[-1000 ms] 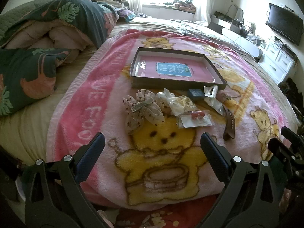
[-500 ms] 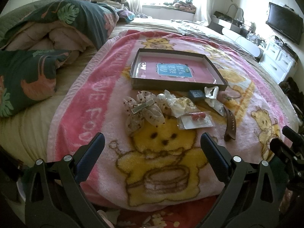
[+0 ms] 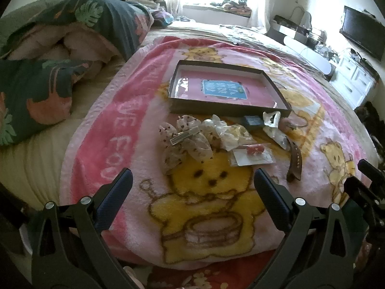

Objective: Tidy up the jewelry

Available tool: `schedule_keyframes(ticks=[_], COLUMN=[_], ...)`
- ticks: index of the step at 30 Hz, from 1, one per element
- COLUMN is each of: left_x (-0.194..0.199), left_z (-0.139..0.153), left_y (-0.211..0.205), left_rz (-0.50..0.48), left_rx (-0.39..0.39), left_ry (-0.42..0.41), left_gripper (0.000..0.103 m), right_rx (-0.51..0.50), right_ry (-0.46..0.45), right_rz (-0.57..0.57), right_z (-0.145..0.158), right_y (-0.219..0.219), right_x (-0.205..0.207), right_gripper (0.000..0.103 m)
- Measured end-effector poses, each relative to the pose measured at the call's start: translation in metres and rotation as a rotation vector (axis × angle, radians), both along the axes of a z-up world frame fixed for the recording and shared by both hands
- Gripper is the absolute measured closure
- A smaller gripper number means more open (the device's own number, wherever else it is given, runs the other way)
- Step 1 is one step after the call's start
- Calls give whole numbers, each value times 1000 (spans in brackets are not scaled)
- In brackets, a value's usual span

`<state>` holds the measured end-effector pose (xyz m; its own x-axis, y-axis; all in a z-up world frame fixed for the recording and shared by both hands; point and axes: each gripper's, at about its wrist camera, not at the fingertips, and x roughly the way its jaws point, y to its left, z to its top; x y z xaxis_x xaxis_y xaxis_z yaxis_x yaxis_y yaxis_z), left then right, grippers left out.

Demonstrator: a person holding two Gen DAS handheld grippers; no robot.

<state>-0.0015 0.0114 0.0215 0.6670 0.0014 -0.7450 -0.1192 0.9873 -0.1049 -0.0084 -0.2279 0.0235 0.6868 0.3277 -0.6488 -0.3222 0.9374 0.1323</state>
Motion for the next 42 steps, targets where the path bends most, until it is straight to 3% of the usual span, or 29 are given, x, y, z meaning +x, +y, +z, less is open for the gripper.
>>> schedule_keyframes(ticks=[24, 31, 42], left_x=[39, 62, 92], left_z=[-20, -33, -78], left_y=[59, 57, 46], left_rz=[134, 111, 21], left_rx=[-2, 5, -59], left_ry=[46, 95, 179], left_gripper=[9, 9, 9], right_rx=[-33, -50, -56], right_ry=[47, 59, 118], right_rz=[52, 27, -39], right_z=[-9, -15, -35], right_y=[13, 5, -15], right_x=[68, 94, 139], right_gripper=[4, 4, 4])
